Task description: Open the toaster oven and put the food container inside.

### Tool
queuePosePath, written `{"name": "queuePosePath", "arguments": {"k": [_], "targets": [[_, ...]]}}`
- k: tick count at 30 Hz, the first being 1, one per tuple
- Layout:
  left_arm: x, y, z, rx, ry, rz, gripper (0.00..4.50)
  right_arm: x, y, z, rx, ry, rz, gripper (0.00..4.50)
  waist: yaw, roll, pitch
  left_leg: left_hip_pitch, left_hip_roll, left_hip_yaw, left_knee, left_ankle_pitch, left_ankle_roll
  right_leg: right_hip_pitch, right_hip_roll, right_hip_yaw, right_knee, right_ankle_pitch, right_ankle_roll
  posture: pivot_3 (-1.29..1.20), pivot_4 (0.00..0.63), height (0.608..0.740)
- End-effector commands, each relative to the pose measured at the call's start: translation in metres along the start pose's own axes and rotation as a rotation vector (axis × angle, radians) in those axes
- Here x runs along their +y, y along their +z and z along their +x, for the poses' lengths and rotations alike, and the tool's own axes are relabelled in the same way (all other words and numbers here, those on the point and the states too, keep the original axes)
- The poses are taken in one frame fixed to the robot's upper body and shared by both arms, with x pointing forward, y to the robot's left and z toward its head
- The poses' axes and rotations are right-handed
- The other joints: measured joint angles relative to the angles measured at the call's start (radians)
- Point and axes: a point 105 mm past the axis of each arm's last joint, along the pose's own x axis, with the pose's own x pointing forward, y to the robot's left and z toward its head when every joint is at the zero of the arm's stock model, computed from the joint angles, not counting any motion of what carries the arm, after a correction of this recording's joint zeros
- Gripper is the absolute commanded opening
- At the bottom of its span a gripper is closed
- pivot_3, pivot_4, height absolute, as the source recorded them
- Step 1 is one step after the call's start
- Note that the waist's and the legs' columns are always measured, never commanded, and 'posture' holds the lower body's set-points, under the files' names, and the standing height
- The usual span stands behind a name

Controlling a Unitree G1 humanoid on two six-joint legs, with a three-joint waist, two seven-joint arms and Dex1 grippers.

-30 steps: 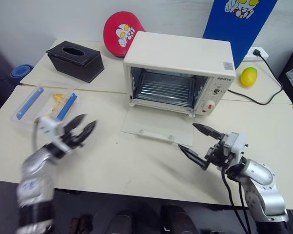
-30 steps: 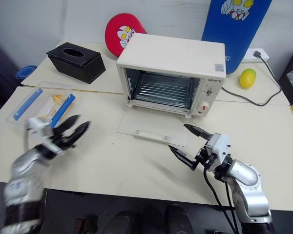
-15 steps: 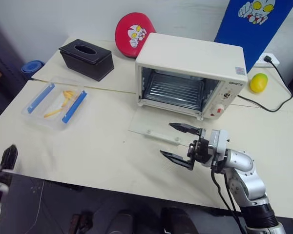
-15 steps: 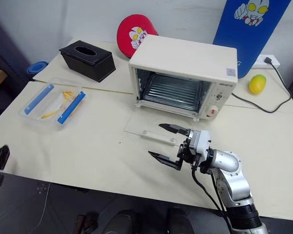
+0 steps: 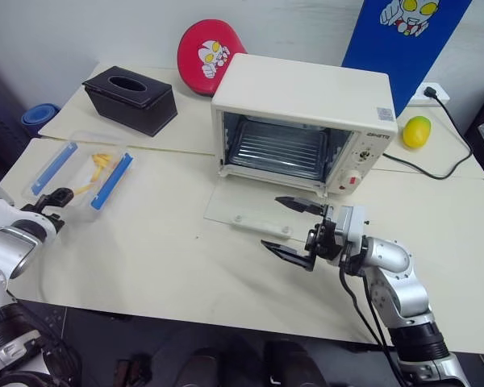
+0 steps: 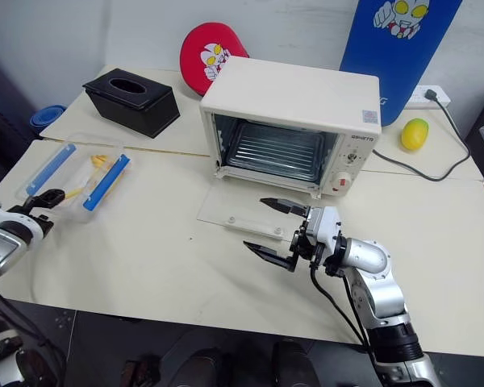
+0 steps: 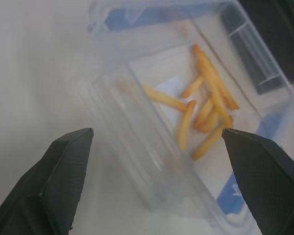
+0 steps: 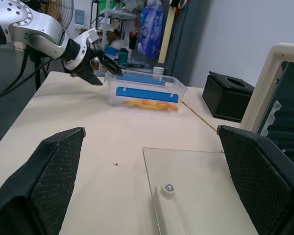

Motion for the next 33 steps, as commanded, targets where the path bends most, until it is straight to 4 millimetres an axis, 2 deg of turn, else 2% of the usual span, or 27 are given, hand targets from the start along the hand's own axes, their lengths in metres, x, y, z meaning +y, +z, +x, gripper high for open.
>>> {"name": "queuePosePath", "arguments": {"k": [1, 2, 5, 13, 18, 22, 26, 29, 31, 33], "targets": [[0.007, 0.01, 0.004, -0.004, 0.061, 0.038, 4.45, 0.002, 0.012, 0.0, -0.037, -0.028, -0.051, 4.5, -0.001, 0.0, 0.0, 0.0, 0.0, 0.0, 0.0, 0.0, 0.0, 0.0, 0.0, 0.0, 0.0, 0.0, 0.0, 0.0, 0.15, 0.74], [0.007, 0.01, 0.004, 0.0, 0.063, 0.037, 4.45, 0.002, 0.012, -0.001, -0.037, -0.031, -0.051, 4.5, -0.002, 0.0, 0.0, 0.0, 0.0, 0.0, 0.0, 0.0, 0.0, 0.0, 0.0, 0.0, 0.0, 0.0, 0.0, 0.0, 0.15, 0.74], [0.01, 0.02, 0.005, -0.029, 0.09, 0.056, 3.88, 0.002, 0.012, -0.002, -0.032, -0.045, -0.054, 4.5, -0.003, 0.0, 0.0, 0.0, 0.0, 0.0, 0.001, 0.0, -0.001, 0.0, 0.0, 0.0, -0.001, 0.0, 0.0, 0.0, 0.15, 0.74], [0.004, 0.034, 0.006, -0.026, 0.072, 0.131, 1.54, 0.0, 0.007, -0.006, -0.01, -0.075, -0.054, 4.5, -0.001, 0.0, 0.0, 0.0, 0.0, 0.0, 0.001, 0.001, -0.002, 0.0, 0.0, 0.0, -0.001, 0.0, 0.0, 0.0, 0.15, 0.74], [0.003, 0.04, 0.005, 0.003, 0.038, 0.206, 0.25, -0.001, 0.006, -0.006, -0.009, -0.084, -0.054, 4.5, -0.002, 0.0, 0.0, 0.0, 0.0, 0.0, 0.0, 0.001, -0.002, 0.0, 0.0, 0.0, -0.001, 0.0, 0.0, 0.0, 0.15, 0.74], [-0.015, 0.059, -0.003, -0.045, -0.097, 0.269, 0.25, -0.004, 0.007, -0.01, -0.008, -0.115, -0.049, 4.5, -0.002, -0.002, 0.001, 0.0, 0.0, 0.0, 0.0, 0.001, -0.002, -0.001, 0.0, 0.0, -0.001, 0.0, 0.0, 0.0, 0.15, 0.74], [-0.051, 0.039, -0.016, 0.131, -0.275, 0.48, 0.25, 0.0, 0.003, -0.026, 0.046, -0.125, -0.043, 4.5, 0.003, -0.003, 0.003, -0.001, 0.0, 0.0, -0.001, 0.0, -0.002, 0.0, 0.0, 0.0, -0.001, 0.0, 0.0, 0.0, 0.15, 0.74], [-0.076, 0.027, -0.023, 0.208, -0.367, 0.601, 0.25, -0.007, 0.003, -0.04, 0.076, -0.187, -0.043, 4.5, 0.005, -0.002, 0.004, -0.001, 0.0, -0.004, -0.001, 0.0, -0.001, 0.001, 0.0, 0.001, -0.001, 0.0, 0.0, 0.0, 0.15, 0.74], [-0.105, 0.013, -0.025, 0.257, -0.466, 0.633, 0.25, -0.015, 0.001, -0.055, 0.107, -0.27, -0.044, 4.5, 0.007, -0.002, 0.005, -0.002, -0.001, -0.004, -0.001, 0.0, -0.001, 0.001, 0.0, 0.002, -0.002, 0.0, 0.0, 0.0, 0.15, 0.74], [-0.133, -0.01, -0.027, 0.326, -0.558, 0.677, 0.25, -0.014, -0.002, -0.067, 0.144, -0.307, -0.047, 4.5, 0.008, -0.002, 0.005, -0.003, -0.001, -0.005, 0.0, 0.0, -0.001, 0.0, 0.0, 0.002, -0.002, 0.0, 0.0, 0.0, 0.15, 0.74]]}}
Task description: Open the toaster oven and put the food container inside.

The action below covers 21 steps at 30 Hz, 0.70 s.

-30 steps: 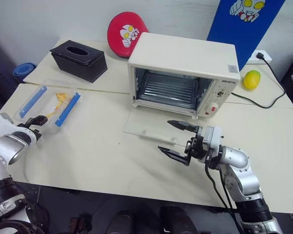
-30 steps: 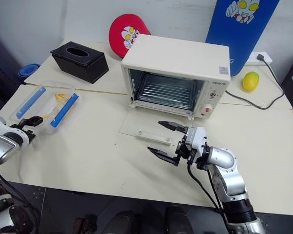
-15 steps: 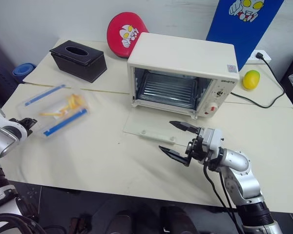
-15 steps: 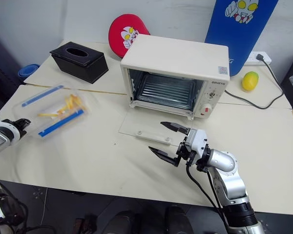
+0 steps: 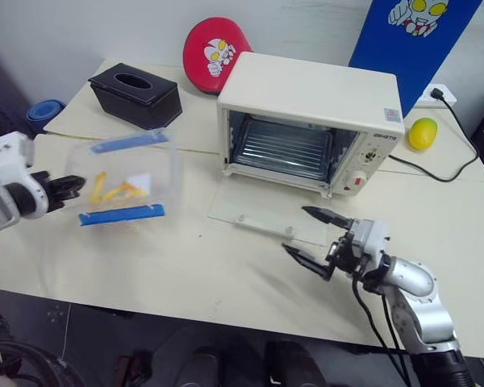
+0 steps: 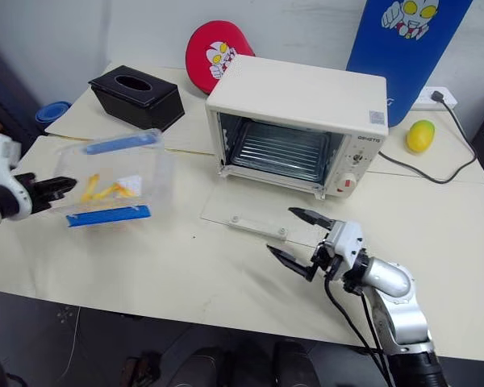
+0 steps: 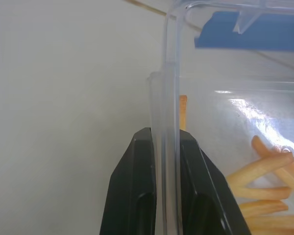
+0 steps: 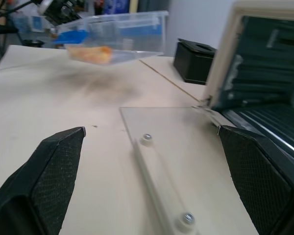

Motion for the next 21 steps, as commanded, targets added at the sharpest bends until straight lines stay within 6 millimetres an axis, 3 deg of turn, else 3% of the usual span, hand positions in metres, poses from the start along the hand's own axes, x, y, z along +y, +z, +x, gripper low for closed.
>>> {"name": "queuePosePath", "arguments": {"k": [1, 9, 14, 21], "targets": [[-0.059, 0.007, 0.016, 0.04, -0.183, 0.112, 0.25, -0.007, 0.004, -0.021, 0.026, -0.076, -0.029, 4.5, 0.005, 0.0, 0.0, -0.001, 0.0, 0.0, 0.0, 0.0, 0.0, 0.0, 0.0, 0.0, 0.001, 0.0, 0.0, 0.0, 0.15, 0.74], [-0.132, -0.004, 0.045, 0.113, -0.369, 0.145, 0.25, 0.009, 0.002, -0.043, 0.077, -0.174, -0.007, 4.5, -0.01, 0.0, 0.001, -0.011, 0.0, 0.001, 0.002, 0.002, -0.002, -0.012, 0.002, 0.002, 0.004, 0.0, 0.0, 0.0, 0.15, 0.74], [-0.153, -0.002, 0.072, 0.112, -0.372, 0.149, 0.25, 0.013, 0.016, -0.039, 0.029, -0.249, 0.035, 4.5, -0.004, 0.0, 0.001, -0.01, 0.0, 0.001, 0.003, 0.006, -0.007, -0.015, 0.006, 0.007, 0.003, 0.0, 0.0, 0.0, 0.15, 0.74], [-0.159, -0.003, 0.1, 0.091, -0.343, 0.171, 0.25, 0.027, 0.025, -0.034, 0.019, -0.27, 0.047, 4.5, -0.003, 0.0, 0.001, -0.01, 0.0, 0.001, 0.001, 0.007, -0.009, -0.017, 0.006, 0.008, 0.004, 0.0, 0.0, 0.0, 0.15, 0.74]]}}
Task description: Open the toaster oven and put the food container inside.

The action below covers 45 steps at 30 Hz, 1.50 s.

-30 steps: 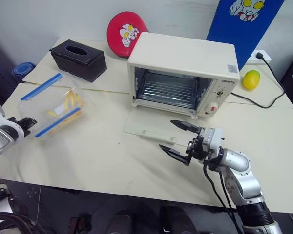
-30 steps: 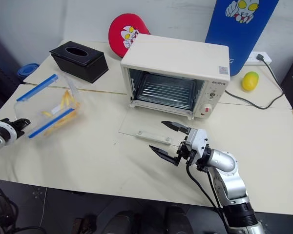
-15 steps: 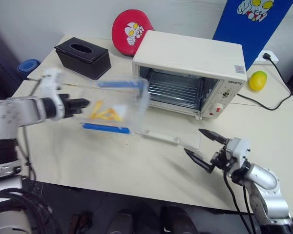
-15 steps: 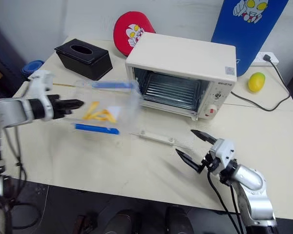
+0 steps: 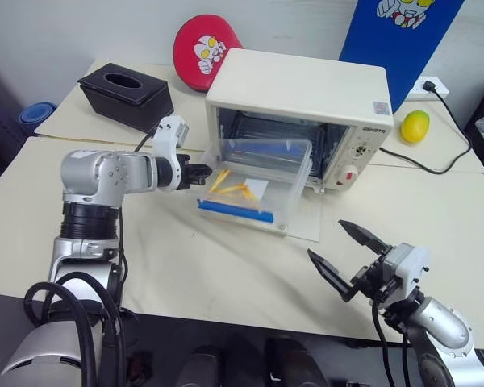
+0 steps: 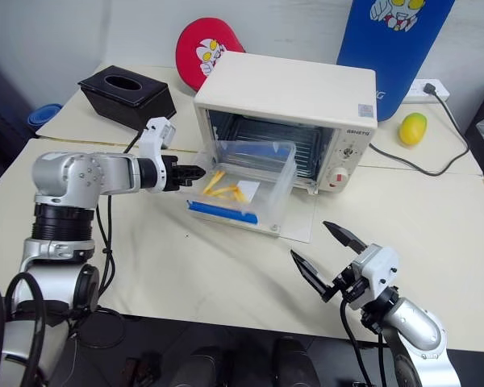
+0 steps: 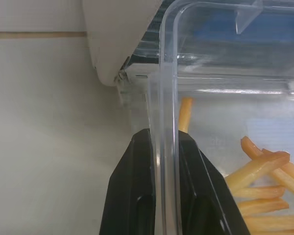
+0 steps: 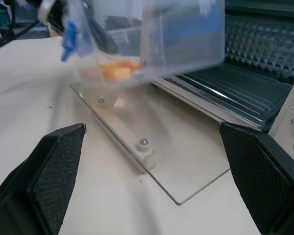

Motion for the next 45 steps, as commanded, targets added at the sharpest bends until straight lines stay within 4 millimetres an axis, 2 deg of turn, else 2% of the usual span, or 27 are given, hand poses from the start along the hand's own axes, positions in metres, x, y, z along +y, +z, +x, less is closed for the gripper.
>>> {"name": "queuePosePath", "arguments": {"k": [1, 2, 5, 6, 7, 8, 10, 14, 16, 17, 19, 20, 22, 25, 28, 29, 34, 37, 41, 45], "targets": [[0.0, 0.014, 0.002, -0.052, 0.012, 0.043, 0.87, 0.006, 0.015, 0.002, -0.046, -0.008, -0.015, 4.5, 0.0, 0.0, 0.0, 0.0, 0.0, 0.0, 0.0, 0.0, 0.0, 0.0, 0.0, 0.0, 0.0, 0.0, 0.0, 0.0, 0.15, 0.74], [-0.002, 0.014, 0.004, -0.051, 0.001, 0.044, 1.0, 0.007, 0.015, 0.001, -0.045, -0.011, -0.015, 4.5, -0.001, 0.0, 0.0, 0.0, 0.0, 0.0, 0.0, 0.0, 0.0, 0.0, 0.0, 0.0, 0.0, 0.0, 0.0, 0.0, 0.15, 0.74], [-0.011, 0.018, 0.007, -0.074, -0.06, 0.056, 1.9, 0.007, 0.014, -0.001, -0.037, -0.017, -0.022, 4.5, 0.002, 0.0, 0.0, 0.0, 0.0, 0.0, 0.0, 0.0, 0.0, 0.0, 0.0, 0.0, 0.0, 0.0, 0.0, 0.0, 0.15, 0.74], [-0.015, 0.02, 0.005, -0.092, -0.087, 0.059, 2.3, 0.006, 0.015, -0.002, -0.034, -0.021, -0.027, 4.5, 0.002, 0.0, 0.0, 0.0, 0.0, 0.0, 0.0, 0.0, 0.0, 0.0, 0.0, 0.0, 0.0, 0.0, 0.0, 0.0, 0.15, 0.74], [-0.016, 0.022, 0.003, -0.097, -0.102, 0.061, 2.3, 0.004, 0.014, -0.004, -0.027, -0.025, -0.035, 4.5, 0.002, 0.0, 0.0, 0.0, 0.0, 0.0, 0.0, 0.0, 0.0, 0.0, 0.0, 0.0, 0.0, 0.0, 0.0, 0.0, 0.15, 0.74], [-0.016, 0.025, -0.001, -0.122, -0.12, 0.076, 2.76, 0.004, 0.014, -0.005, -0.015, -0.017, -0.051, 4.5, 0.002, 0.0, 0.0, 0.0, 0.0, 0.0, 0.0, 0.0, 0.0, 0.0, 0.0, 0.0, 0.0, 0.0, 0.0, 0.0, 0.15, 0.74], [-0.016, 0.031, -0.01, -0.162, -0.155, 0.091, 3.25, 0.006, 0.013, -0.006, 0.003, 0.009, -0.058, 4.5, -0.001, 0.0, 0.0, 0.0, 0.0, 0.0, 0.0, 0.0, 0.0, 0.0, 0.0, 0.0, 0.0, 0.0, 0.0, 0.0, 0.15, 0.74], [-0.001, 0.041, -0.037, -0.261, -0.209, 0.092, 3.25, 0.012, 0.019, -0.006, 0.015, 0.08, -0.033, 4.5, -0.007, 0.0, 0.0, 0.0, 0.0, 0.0, 0.0, 0.0, 0.0, -0.001, 0.001, 0.002, 0.0, 0.0, 0.0, 0.0, 0.15, 0.74], [0.012, 0.039, -0.053, -0.298, -0.224, 0.158, 3.3, 0.015, 0.02, -0.007, 0.035, 0.111, 0.001, 4.13, -0.005, 0.0, 0.0, 0.001, 0.0, 0.0, -0.001, 0.0, 0.0, -0.001, 0.001, 0.003, 0.0, 0.0, 0.0, 0.0, 0.15, 0.74], [0.016, 0.033, -0.065, -0.306, -0.26, 0.253, 3.3, 0.019, 0.016, -0.007, 0.071, 0.147, 0.01, 3.9, -0.007, 0.0, 0.0, 0.001, 0.0, 0.0, 0.0, 0.0, 0.0, -0.001, 0.001, 0.003, 0.0, 0.0, 0.0, 0.0, 0.15, 0.74], [0.023, 0.016, -0.081, -0.278, -0.324, 0.374, 2.9, 0.024, 0.011, -0.006, 0.107, 0.186, 0.014, 3.21, -0.006, 0.0, 0.0, 0.002, 0.0, 0.0, -0.001, 0.0, -0.001, -0.001, 0.001, 0.004, 0.0, 0.0, -0.001, 0.0, 0.15, 0.74], [0.022, -0.002, -0.086, -0.241, -0.385, 0.453, 2.74, 0.026, 0.009, -0.003, 0.117, 0.199, 0.024, 2.96, -0.005, 0.0, 0.0, 0.002, 0.0, -0.001, -0.002, 0.0, -0.001, -0.001, 0.002, 0.004, -0.001, 0.0, -0.001, 0.0, 0.15, 0.74], [0.02, -0.038, -0.089, -0.137, -0.486, 0.587, 2.12, 0.03, 0.003, 0.004, 0.143, 0.227, 0.028, 2.21, -0.002, 0.001, 0.0, 0.002, 0.0, -0.001, -0.002, 0.0, 0.0, -0.001, 0.001, 0.004, -0.002, 0.0, -0.001, 0.0, 0.15, 0.74], [0.009, -0.075, -0.079, -0.07, -0.59, 0.657, 1.18, 0.039, -0.013, 0.018, 0.203, 0.307, 0.025, 1.13, 0.012, 0.001, 0.0, 0.002, -0.001, -0.003, 0.0, -0.001, 0.001, 0.001, 0.0, 0.003, -0.002, 0.0, -0.001, 0.0, 0.15, 0.74], [-0.009, -0.083, -0.053, -0.138, -0.614, 0.66, 0.28, 0.033, -0.018, 0.042, 0.192, 0.296, 0.016, 0.1, 0.027, 0.0, 0.0, 0.001, -0.001, -0.003, 0.002, -0.001, 0.003, 0.002, 0.0, 0.003, -0.003, 0.0, -0.001, 0.0, 0.15, 0.74], [-0.014, -0.079, -0.041, -0.18, -0.597, 0.652, 0.04, 0.028, -0.02, 0.052, 0.192, 0.287, -0.002, 0.0, 0.027, 0.0, 0.0, 0.0, -0.002, -0.004, 0.002, -0.001, 0.003, 0.001, 0.0, 0.003, -0.003, 0.0, -0.001, 0.0, 0.15, 0.74], [-0.038, -0.052, -0.004, -0.338, -0.558, 0.61, 0.04, 0.003, -0.018, 0.089, 0.177, 0.218, -0.085, 0.0, 0.021, -0.001, 0.0, -0.002, -0.003, -0.004, 0.002, -0.002, 0.003, -0.002, 0.0, 0.003, 0.0, 0.0, -0.001, 0.0, 0.15, 0.74], [-0.036, -0.035, 0.009, -0.414, -0.461, 0.574, 0.04, -0.014, -0.014, 0.103, 0.168, 0.175, -0.111, 0.0, 0.009, -0.001, 0.0, -0.002, -0.002, -0.004, 0.002, -0.001, 0.003, -0.003, 0.0, 0.002, 0.006, 0.0, -0.001, 0.0, 0.15, 0.74], [-0.034, -0.03, 0.023, -0.449, -0.383, 0.549, 0.04, -0.039, -0.009, 0.122, 0.155, 0.091, -0.151, 0.0, -0.006, -0.001, 0.0, -0.001, -0.002, -0.003, 0.002, -0.001, 0.002, -0.003, 0.0, 0.002, 0.007, 0.0, -0.001, 0.0, 0.15, 0.74], [-0.031, -0.012, 0.04, -0.517, -0.263, 0.502, 0.04, -0.062, -0.005, 0.143, 0.126, -0.037, -0.164, 0.0, -0.005, -0.001, 0.0, -0.001, -0.002, -0.003, 0.003, 0.0, 0.001, -0.004, 0.0, 0.002, 0.008, 0.0, -0.001, 0.0, 0.15, 0.74]]}}
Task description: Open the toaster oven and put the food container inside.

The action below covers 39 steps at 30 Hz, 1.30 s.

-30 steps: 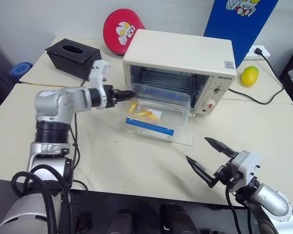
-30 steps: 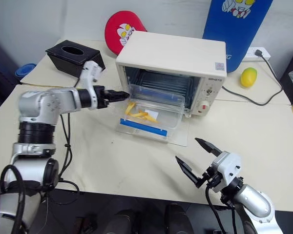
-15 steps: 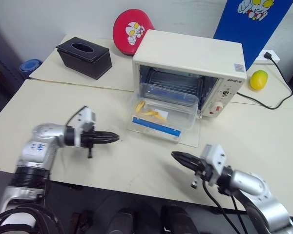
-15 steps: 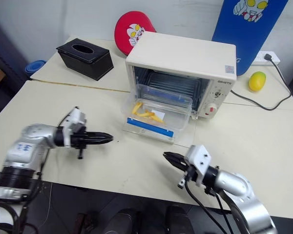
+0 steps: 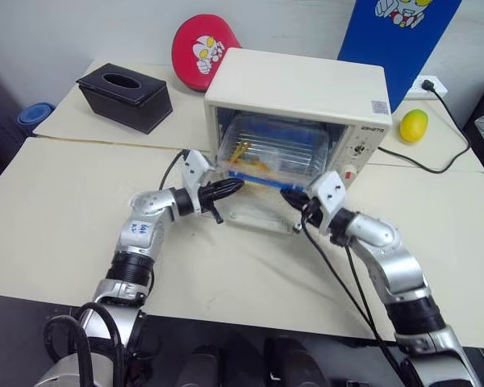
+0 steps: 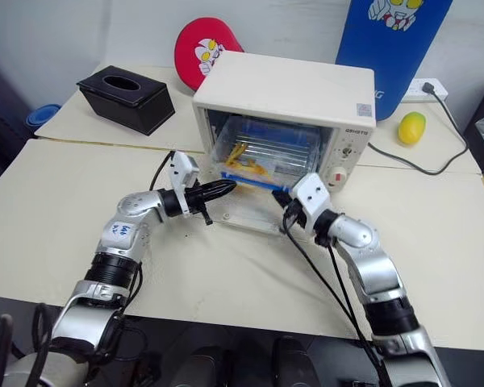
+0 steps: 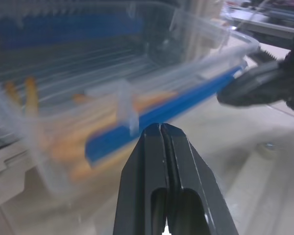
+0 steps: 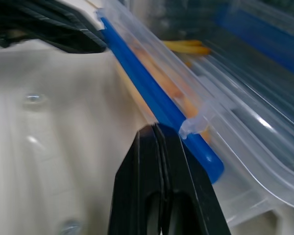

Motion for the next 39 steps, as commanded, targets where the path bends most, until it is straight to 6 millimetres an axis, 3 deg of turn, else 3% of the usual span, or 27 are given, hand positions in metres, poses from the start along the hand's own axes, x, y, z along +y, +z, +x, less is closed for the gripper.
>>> {"name": "queuePosePath", "arguments": {"k": [1, 5, 9, 11, 14, 17, 19, 21, 25, 28, 30, 32, 36, 39], "targets": [[0.021, 0.025, 0.014, -0.071, 0.14, 0.064, 0.04, -0.017, 0.015, 0.014, -0.066, -0.118, -0.01, 0.0, 0.0, 0.0, 0.0, 0.0, 0.0, 0.0, 0.0, 0.0, 0.0, 0.0, 0.0, 0.0, 0.0, 0.0, 0.0, 0.0, 0.15, 0.74], [0.029, 0.027, 0.021, -0.085, 0.177, 0.075, 0.04, -0.021, 0.019, 0.028, -0.087, -0.173, 0.036, 0.0, -0.001, 0.0, 0.0, 0.0, 0.0, 0.0, 0.0, 0.0, 0.0, -0.001, 0.0, -0.002, 0.001, 0.0, 0.0, 0.0, 0.15, 0.74], [0.039, 0.026, 0.011, -0.08, 0.21, 0.104, 0.04, -0.009, 0.025, 0.026, -0.119, -0.108, 0.132, 0.0, -0.002, 0.0, 0.0, 0.0, 0.0, 0.0, -0.001, 0.0, 0.0, -0.002, -0.001, -0.003, 0.003, 0.0, 0.0, 0.0, 0.15, 0.74], [0.038, 0.027, 0.0, -0.057, 0.174, 0.145, 0.04, 0.006, 0.03, 0.012, -0.143, -0.015, 0.222, 0.0, -0.002, 0.0, 0.0, 0.0, 0.0, 0.0, -0.001, 0.0, 0.0, -0.003, -0.001, -0.003, 0.003, 0.0, 0.0, 0.0, 0.15, 0.74], [0.023, 0.037, -0.021, -0.086, 0.03, 0.15, 0.04, 0.027, 0.032, -0.02, -0.12, 0.152, 0.187, 0.0, -0.002, 0.0, 0.0, -0.001, 0.0, -0.001, -0.002, 0.0, 0.0, -0.004, -0.001, -0.003, 0.004, 0.0, 0.0, 0.0, 0.15, 0.74], [0.004, 0.049, -0.06, -0.111, -0.136, 0.129, 0.61, 0.014, 0.034, -0.055, -0.131, 0.168, 0.179, 0.0, -0.003, 0.001, 0.0, -0.002, 0.0, -0.001, -0.001, -0.001, 0.0, -0.003, -0.001, -0.002, 0.001, 0.0, 0.0, 0.0, 0.15, 0.74], [0.004, 0.047, -0.093, -0.054, -0.166, 0.148, 1.24, -0.008, 0.021, -0.081, -0.078, 0.13, 0.131, 0.0, -0.002, 0.001, 0.0, -0.002, 0.0, -0.001, -0.001, -0.001, 0.0, -0.001, -0.001, -0.002, -0.001, 0.0, 0.0, 0.0, 0.15, 0.74], [-0.002, 0.044, -0.119, 0.015, -0.235, 0.129, 1.88, -0.02, 0.001, -0.099, 0.004, 0.128, 0.081, 0.0, -0.001, 0.001, 0.0, 0.0, 0.001, -0.001, -0.001, -0.001, 0.0, 0.001, -0.001, -0.002, -0.002, 0.0, 0.0, 0.0, 0.15, 0.74], [-0.025, 0.044, -0.162, 0.1, -0.451, 0.01, 3.03, -0.024, -0.046, -0.118, 0.155, 0.193, 0.038, 0.0, -0.001, 0.001, 0.0, 0.003, 0.001, -0.001, -0.002, -0.001, 0.001, 0.005, -0.001, -0.002, -0.009, 0.0, -0.001, 0.0, 0.15, 0.74], [-0.028, 0.046, -0.172, 0.144, -0.475, -0.072, 3.96, -0.019, -0.066, -0.116, 0.186, 0.246, 0.021, 0.0, -0.001, 0.002, 0.001, 0.003, 0.001, -0.001, -0.002, -0.001, 0.001, 0.005, -0.001, -0.002, -0.009, 0.0, -0.001, 0.0, 0.15, 0.74], [-0.017, 0.048, -0.169, 0.112, -0.409, -0.017, 4.47, -0.011, -0.072, -0.106, 0.155, 0.286, 0.026, 0.0, -0.001, 0.002, 0.001, 0.003, 0.001, -0.001, -0.002, -0.001, 0.001, 0.005, -0.001, -0.002, -0.009, 0.0, -0.001, 0.0, 0.15, 0.74], [-0.012, 0.051, -0.164, 0.076, -0.367, 0.023, 4.47, -0.007, -0.073, -0.092, 0.097, 0.283, 0.061, 0.0, -0.001, 0.002, 0.001, 0.003, 0.001, -0.001, -0.001, -0.001, 0.001, 0.005, -0.001, -0.002, -0.008, 0.0, -0.001, 0.0, 0.15, 0.74], [-0.006, 0.063, -0.152, -0.009, -0.298, -0.007, 4.47, 0.005, -0.047, -0.068, -0.087, 0.323, 0.045, 0.0, -0.005, 0.002, 0.001, 0.002, 0.001, -0.001, -0.001, -0.001, 0.001, 0.003, 0.0, -0.002, -0.002, 0.0, -0.001, 0.0, 0.15, 0.74], [-0.002, 0.069, -0.152, -0.068, -0.236, -0.012, 4.47, -0.007, -0.019, -0.058, -0.224, 0.215, 0.093, 0.0, -0.009, 0.002, 0.001, 0.002, 0.001, -0.001, -0.001, -0.001, 0.001, 0.002, 0.0, -0.002, -0.001, 0.0, -0.001, 0.0, 0.15, 0.74]]}}
